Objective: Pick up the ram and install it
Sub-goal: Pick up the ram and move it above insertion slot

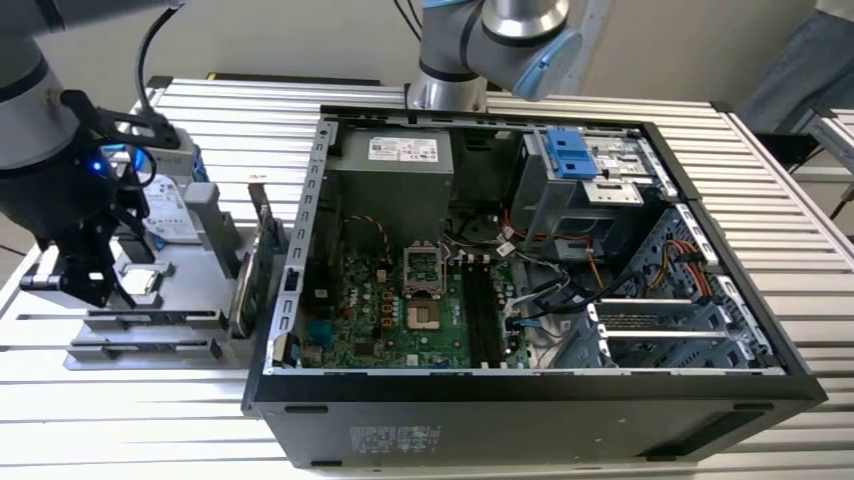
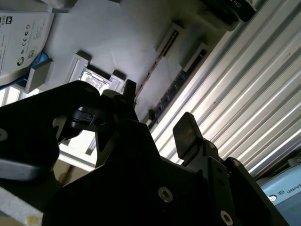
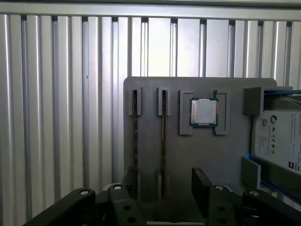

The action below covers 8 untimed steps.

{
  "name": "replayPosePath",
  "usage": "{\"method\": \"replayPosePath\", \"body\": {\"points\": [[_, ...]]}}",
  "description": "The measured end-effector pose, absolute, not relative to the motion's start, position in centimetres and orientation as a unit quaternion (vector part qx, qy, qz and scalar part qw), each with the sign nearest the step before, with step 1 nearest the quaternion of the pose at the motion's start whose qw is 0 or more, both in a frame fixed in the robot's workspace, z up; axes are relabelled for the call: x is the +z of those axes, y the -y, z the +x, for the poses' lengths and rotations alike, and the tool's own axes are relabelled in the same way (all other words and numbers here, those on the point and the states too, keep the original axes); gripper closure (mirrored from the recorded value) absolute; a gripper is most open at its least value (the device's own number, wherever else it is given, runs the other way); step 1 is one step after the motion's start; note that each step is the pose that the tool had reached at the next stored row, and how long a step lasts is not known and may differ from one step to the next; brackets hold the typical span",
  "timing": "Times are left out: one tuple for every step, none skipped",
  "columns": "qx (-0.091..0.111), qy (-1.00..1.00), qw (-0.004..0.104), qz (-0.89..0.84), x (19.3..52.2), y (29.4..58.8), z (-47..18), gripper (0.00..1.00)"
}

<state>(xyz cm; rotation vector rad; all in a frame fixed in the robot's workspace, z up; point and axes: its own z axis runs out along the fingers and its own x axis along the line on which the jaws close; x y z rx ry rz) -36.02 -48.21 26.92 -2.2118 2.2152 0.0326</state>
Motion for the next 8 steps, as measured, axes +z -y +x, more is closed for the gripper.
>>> {"method": "replayPosePath", "body": {"points": [[0.010, -0.708, 0.006, -0.707, 26.85, 48.21, -36.05, 0.00], [0.010, -0.708, 0.006, -0.707, 26.77, 48.21, -36.09, 0.00], [0.010, -0.708, 0.006, -0.706, 26.68, 48.20, -36.17, 0.00], [0.010, -0.708, 0.006, -0.707, 26.60, 48.22, -36.29, 0.00], [0.010, -0.708, 0.006, -0.707, 26.53, 48.23, -36.43, 0.00], [0.010, -0.708, 0.006, -0.707, 26.48, 48.25, -36.58, 0.00], [0.010, -0.708, 0.006, -0.707, 26.43, 48.28, -36.71, 0.00], [0.010, -0.708, 0.006, -0.707, 26.38, 48.32, -36.77, 0.00]]}}
